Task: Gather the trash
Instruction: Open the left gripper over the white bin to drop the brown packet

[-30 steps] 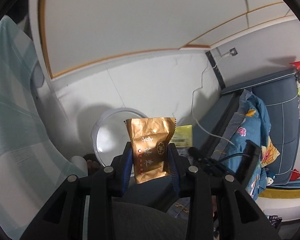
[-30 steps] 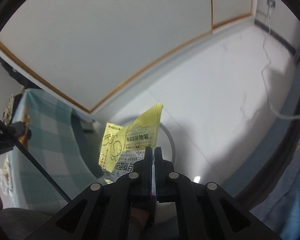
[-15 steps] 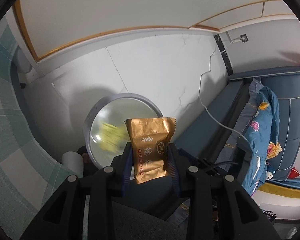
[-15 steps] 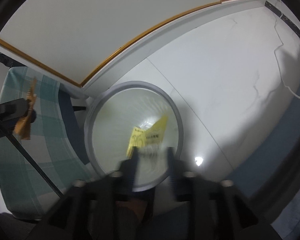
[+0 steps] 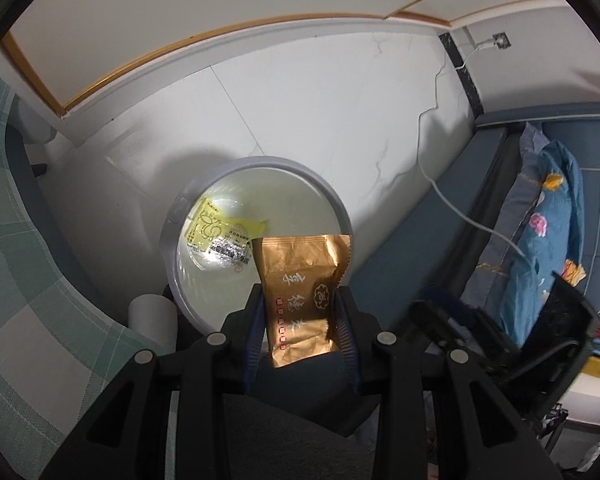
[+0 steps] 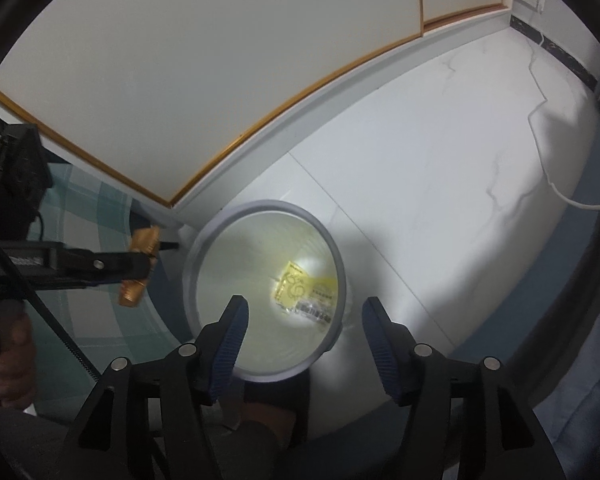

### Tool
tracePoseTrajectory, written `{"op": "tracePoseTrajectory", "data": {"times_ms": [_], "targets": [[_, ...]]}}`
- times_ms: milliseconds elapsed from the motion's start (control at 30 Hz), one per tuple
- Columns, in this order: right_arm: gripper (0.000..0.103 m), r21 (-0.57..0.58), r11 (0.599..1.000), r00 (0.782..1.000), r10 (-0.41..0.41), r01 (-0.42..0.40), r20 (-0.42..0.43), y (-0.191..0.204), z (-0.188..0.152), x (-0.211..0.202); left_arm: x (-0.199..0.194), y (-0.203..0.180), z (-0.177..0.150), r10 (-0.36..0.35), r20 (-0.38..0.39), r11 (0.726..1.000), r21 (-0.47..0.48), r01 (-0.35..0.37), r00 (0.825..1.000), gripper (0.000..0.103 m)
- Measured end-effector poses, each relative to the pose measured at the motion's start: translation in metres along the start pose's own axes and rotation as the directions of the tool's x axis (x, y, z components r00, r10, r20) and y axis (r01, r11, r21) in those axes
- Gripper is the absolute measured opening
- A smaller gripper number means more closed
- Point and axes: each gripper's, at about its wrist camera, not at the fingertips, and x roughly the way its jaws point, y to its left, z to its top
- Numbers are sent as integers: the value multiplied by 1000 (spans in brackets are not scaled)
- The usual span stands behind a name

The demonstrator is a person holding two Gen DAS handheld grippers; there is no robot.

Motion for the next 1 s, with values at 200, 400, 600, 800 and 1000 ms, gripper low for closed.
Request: {"op": "tracePoseTrajectory", "data": {"times_ms": [200, 400, 600, 800, 1000], "targets": [[65, 21, 1000, 1000, 10, -10, 3, -2, -1, -4, 15, -3, 1, 43, -62, 999, 23, -41, 997, 36], [71, 30, 999, 1000, 13, -13, 13, -3, -2, -9, 14, 0, -1, 34, -60, 999, 25, -33, 998, 51], [75, 39, 999, 1000, 11, -12, 10, -4, -2, -10, 7, 5, -4, 47, -15, 999, 16, -46, 999, 62], [76, 38, 999, 1000, 15, -16, 16, -2, -3, -14, 6, 4, -7, 56, -25, 998, 35, -55, 998, 70], [78, 32, 999, 1000, 5, -6, 26, -2, -5, -21, 1, 3, -5, 54, -6, 998, 26, -54, 999, 71]]}}
